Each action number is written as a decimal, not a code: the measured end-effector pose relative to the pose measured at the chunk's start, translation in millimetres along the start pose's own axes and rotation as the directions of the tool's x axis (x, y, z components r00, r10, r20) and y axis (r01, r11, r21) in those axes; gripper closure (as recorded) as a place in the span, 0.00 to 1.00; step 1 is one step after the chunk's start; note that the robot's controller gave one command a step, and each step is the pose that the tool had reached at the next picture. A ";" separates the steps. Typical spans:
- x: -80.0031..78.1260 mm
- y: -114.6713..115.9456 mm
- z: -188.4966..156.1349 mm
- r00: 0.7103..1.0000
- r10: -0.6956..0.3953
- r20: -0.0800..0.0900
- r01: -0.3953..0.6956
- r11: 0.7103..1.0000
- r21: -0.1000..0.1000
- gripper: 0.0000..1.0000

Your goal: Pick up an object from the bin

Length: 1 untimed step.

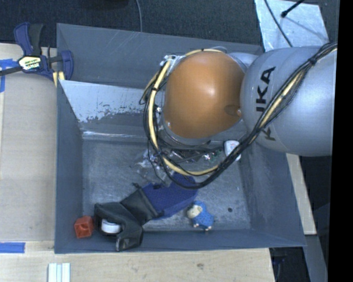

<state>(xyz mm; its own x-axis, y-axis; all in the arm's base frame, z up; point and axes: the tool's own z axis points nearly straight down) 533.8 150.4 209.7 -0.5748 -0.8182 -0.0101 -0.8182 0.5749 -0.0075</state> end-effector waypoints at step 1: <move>1.5 1.0 5.0 1.000 0.001 -0.007 -0.001 1.000 -0.007 0.00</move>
Offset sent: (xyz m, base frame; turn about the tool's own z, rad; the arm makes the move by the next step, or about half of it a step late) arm 0.0000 0.0000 0.0000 0.0000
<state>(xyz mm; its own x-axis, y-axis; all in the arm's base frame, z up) 532.1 149.8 204.7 -0.5757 -0.8177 -0.0030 -0.8177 0.5757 -0.0009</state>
